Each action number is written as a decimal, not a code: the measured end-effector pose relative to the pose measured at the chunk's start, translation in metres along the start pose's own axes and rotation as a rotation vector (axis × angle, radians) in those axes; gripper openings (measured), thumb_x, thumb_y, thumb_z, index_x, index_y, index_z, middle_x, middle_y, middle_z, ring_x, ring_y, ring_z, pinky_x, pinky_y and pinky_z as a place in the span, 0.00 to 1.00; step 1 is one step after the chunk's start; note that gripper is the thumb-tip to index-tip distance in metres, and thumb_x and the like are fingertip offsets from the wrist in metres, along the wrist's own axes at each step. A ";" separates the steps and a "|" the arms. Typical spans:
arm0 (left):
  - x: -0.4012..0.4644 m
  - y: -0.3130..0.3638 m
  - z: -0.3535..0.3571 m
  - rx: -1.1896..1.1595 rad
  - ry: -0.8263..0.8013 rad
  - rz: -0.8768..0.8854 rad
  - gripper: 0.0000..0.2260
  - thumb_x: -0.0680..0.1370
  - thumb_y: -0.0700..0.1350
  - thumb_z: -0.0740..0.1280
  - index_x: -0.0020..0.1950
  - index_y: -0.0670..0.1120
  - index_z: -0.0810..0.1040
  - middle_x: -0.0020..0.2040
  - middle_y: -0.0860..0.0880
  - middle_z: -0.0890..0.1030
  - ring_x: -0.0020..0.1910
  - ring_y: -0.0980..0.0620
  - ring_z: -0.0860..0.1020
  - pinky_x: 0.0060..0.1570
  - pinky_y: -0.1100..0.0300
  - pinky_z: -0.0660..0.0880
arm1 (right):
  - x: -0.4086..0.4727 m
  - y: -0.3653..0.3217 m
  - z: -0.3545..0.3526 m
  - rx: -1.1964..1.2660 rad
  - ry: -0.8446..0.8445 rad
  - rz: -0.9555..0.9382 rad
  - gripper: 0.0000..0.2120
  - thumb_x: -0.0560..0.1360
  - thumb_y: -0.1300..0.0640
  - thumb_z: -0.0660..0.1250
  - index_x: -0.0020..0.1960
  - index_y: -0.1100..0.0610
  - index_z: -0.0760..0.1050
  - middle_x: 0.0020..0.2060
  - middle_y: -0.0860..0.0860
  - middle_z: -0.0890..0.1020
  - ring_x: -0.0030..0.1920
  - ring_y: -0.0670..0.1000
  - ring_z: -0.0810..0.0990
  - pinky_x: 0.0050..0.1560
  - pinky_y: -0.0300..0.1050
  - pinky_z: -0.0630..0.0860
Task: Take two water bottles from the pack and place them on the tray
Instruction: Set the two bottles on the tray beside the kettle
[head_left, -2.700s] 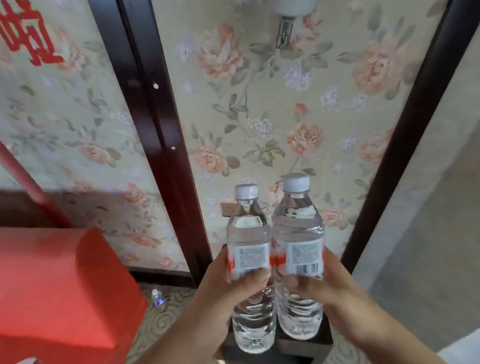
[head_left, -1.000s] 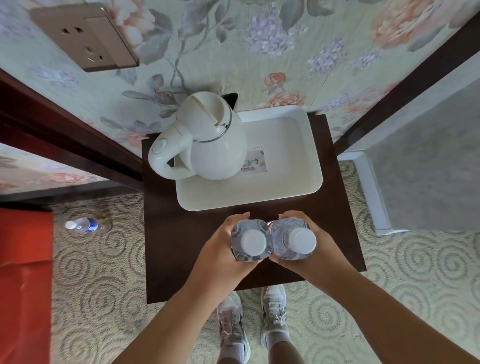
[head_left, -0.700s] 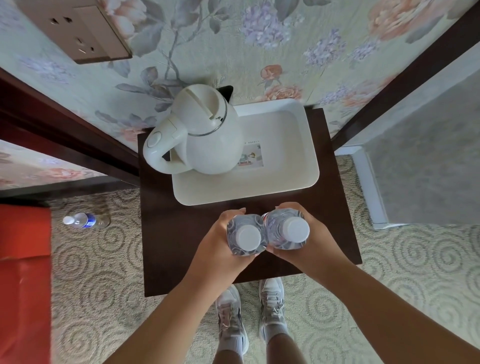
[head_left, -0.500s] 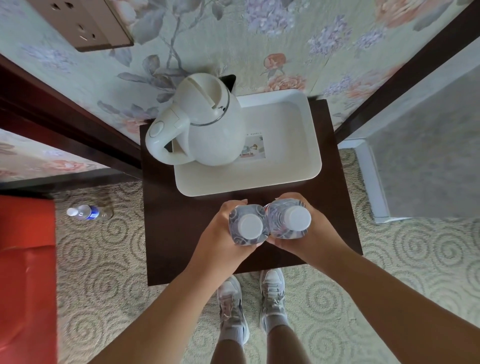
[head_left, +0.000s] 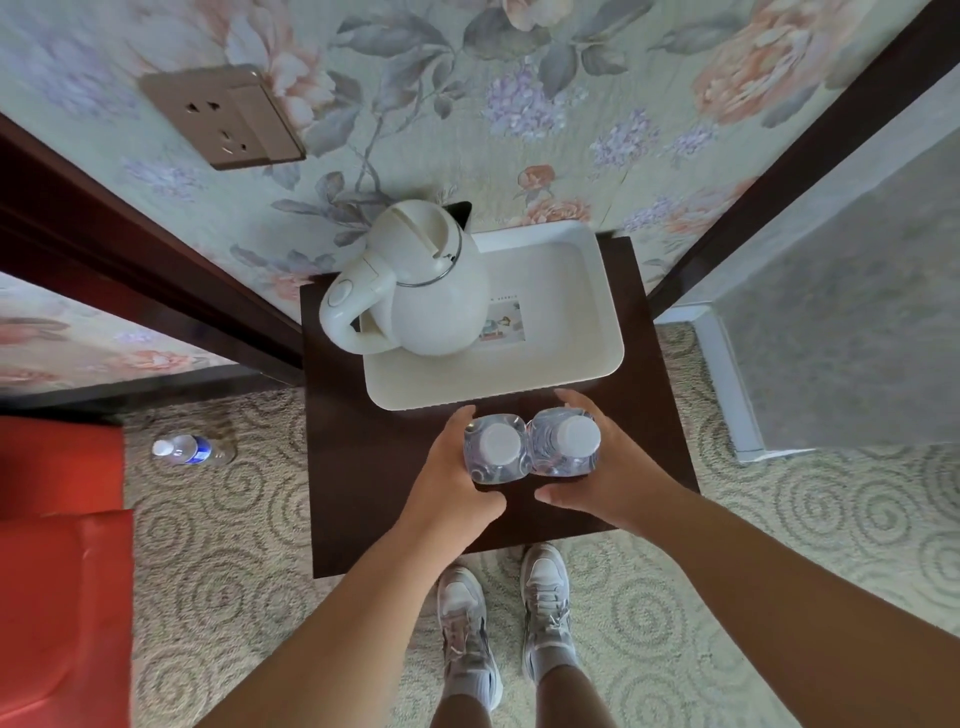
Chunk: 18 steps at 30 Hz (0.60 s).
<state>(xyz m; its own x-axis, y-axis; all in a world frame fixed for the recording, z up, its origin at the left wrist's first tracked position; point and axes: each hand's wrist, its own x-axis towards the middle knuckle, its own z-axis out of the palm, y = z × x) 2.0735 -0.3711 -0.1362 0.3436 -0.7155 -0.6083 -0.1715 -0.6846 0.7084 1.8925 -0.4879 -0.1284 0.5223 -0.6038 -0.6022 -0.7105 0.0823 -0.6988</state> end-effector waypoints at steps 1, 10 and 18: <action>-0.005 0.005 -0.006 0.020 -0.041 -0.041 0.47 0.64 0.36 0.71 0.77 0.63 0.58 0.71 0.56 0.72 0.61 0.49 0.80 0.38 0.62 0.82 | -0.005 -0.006 -0.006 -0.053 -0.029 0.032 0.60 0.62 0.53 0.86 0.83 0.44 0.52 0.75 0.52 0.73 0.73 0.54 0.75 0.75 0.59 0.73; -0.073 0.097 -0.078 0.616 0.127 0.470 0.19 0.75 0.46 0.73 0.63 0.56 0.72 0.54 0.54 0.78 0.51 0.56 0.80 0.48 0.60 0.79 | -0.077 -0.095 -0.059 -0.383 0.251 0.036 0.29 0.69 0.45 0.68 0.70 0.41 0.70 0.50 0.40 0.81 0.50 0.45 0.82 0.51 0.48 0.83; -0.050 0.136 -0.067 1.062 -0.083 0.703 0.16 0.78 0.50 0.71 0.65 0.54 0.76 0.52 0.49 0.79 0.47 0.48 0.83 0.39 0.59 0.72 | -0.074 -0.129 -0.045 -0.777 0.135 -0.103 0.14 0.77 0.42 0.69 0.57 0.47 0.74 0.41 0.43 0.75 0.42 0.49 0.79 0.34 0.41 0.69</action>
<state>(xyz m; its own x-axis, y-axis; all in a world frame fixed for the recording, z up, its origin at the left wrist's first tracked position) 2.0945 -0.4194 0.0147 -0.1734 -0.9478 -0.2677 -0.9562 0.0969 0.2762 1.9238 -0.4890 0.0236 0.5771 -0.6733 -0.4621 -0.8132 -0.5261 -0.2491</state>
